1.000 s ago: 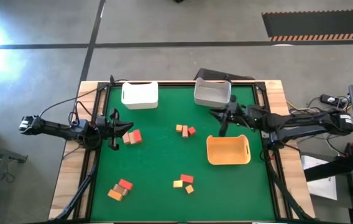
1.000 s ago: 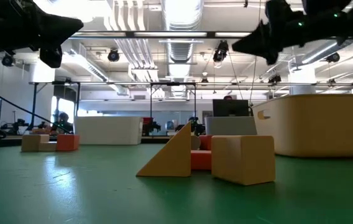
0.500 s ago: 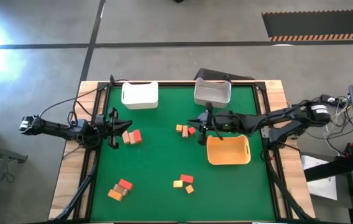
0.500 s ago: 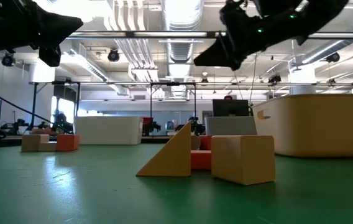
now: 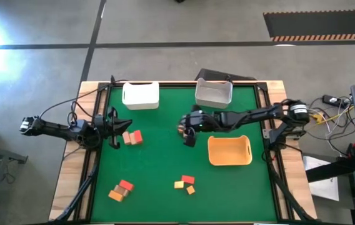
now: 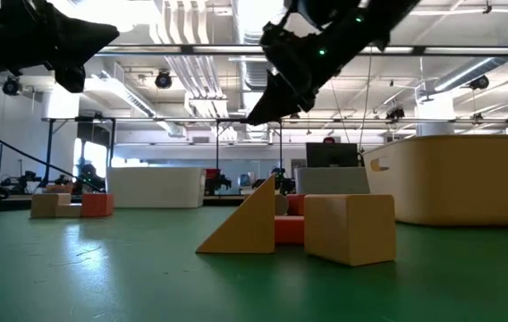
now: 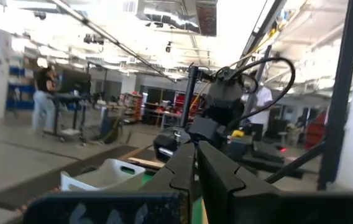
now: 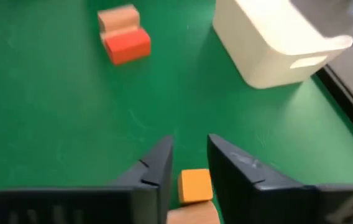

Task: Sort & place blocks by color
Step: Put the yellow block into the gray bin

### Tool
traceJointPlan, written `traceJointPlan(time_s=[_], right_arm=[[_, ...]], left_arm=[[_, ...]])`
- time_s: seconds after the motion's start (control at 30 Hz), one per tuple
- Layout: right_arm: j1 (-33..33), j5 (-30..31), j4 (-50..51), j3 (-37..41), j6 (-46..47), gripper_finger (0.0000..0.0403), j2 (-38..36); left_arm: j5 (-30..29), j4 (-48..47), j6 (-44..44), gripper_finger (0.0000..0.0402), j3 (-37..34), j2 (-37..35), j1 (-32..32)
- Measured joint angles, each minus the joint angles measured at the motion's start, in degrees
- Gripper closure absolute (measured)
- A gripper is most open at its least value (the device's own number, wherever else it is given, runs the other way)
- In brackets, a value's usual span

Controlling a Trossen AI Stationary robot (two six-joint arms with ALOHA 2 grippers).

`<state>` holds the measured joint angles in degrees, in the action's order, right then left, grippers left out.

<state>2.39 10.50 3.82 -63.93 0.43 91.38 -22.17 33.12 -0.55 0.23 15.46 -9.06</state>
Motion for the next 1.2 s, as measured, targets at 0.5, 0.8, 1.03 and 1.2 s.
traceJointPlan(time_s=[0.5,0.8,1.03,1.2], right_arm=[[3.6,0.1,17.1,-14.4,0.4,0.0132,15.1],[4.8,-0.4,18.6,-14.5,1.0,0.0121,16.7],[4.8,-0.5,19.9,-14.0,1.1,0.0136,18.1],[4.8,-0.6,19.6,-14.0,1.0,0.014,20.9]], left_arm=[[0.0,0.8,4.0,0.0398,0.0,0.4,0.0],[0.0,0.8,4.0,0.0398,0.0,0.6,0.0],[0.0,0.9,4.0,0.0398,0.0,0.7,0.0],[0.0,0.9,4.0,0.0398,0.0,0.8,0.0]])
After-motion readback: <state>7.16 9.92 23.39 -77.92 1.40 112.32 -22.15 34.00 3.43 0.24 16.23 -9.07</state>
